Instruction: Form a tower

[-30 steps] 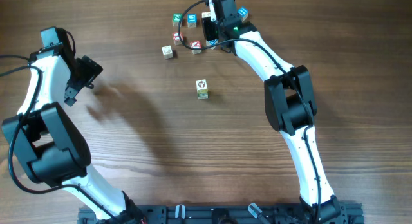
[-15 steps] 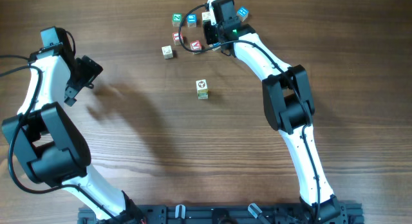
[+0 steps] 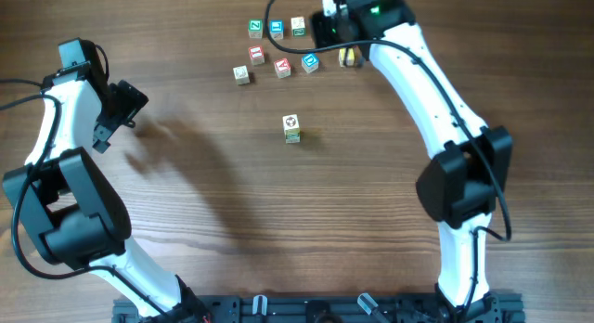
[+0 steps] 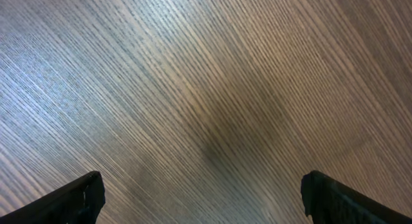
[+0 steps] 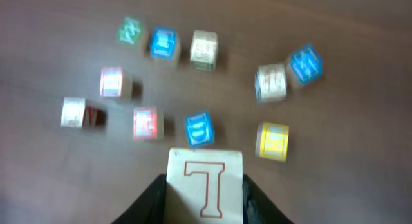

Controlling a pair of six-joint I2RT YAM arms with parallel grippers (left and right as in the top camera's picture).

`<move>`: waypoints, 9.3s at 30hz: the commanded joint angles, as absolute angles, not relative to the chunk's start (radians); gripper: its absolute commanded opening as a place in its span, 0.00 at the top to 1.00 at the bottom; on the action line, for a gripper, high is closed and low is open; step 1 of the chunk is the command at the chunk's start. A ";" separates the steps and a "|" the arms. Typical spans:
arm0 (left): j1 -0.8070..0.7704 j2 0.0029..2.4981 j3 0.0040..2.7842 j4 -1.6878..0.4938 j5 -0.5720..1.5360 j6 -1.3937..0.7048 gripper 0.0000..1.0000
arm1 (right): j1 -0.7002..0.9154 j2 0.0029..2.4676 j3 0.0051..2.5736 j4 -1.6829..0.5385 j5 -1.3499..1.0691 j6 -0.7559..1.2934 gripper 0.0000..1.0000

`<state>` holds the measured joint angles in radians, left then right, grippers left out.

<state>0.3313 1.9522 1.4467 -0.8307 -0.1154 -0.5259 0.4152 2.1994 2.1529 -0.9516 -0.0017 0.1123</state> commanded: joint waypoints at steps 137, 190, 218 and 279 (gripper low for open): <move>0.335 1.932 1.457 -0.831 -0.125 -0.529 0.00 | 0.272 2.226 1.614 -1.073 -0.838 0.287 0.96; 0.335 1.932 1.457 -0.831 -0.125 -0.529 0.00 | 0.384 2.226 1.608 -0.939 -0.617 0.496 0.96; 0.335 1.932 1.457 -0.831 -0.125 -0.529 0.00 | 0.382 2.226 1.608 -0.940 -0.485 0.526 0.96; 0.335 1.932 1.457 -0.831 -0.125 -0.529 0.00 | 0.247 1.908 1.631 -1.103 -0.416 0.315 0.17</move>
<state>0.3313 1.9522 1.4467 -0.8307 -0.1150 -0.5259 0.2264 1.8999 1.6428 -1.1000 -0.4362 0.3187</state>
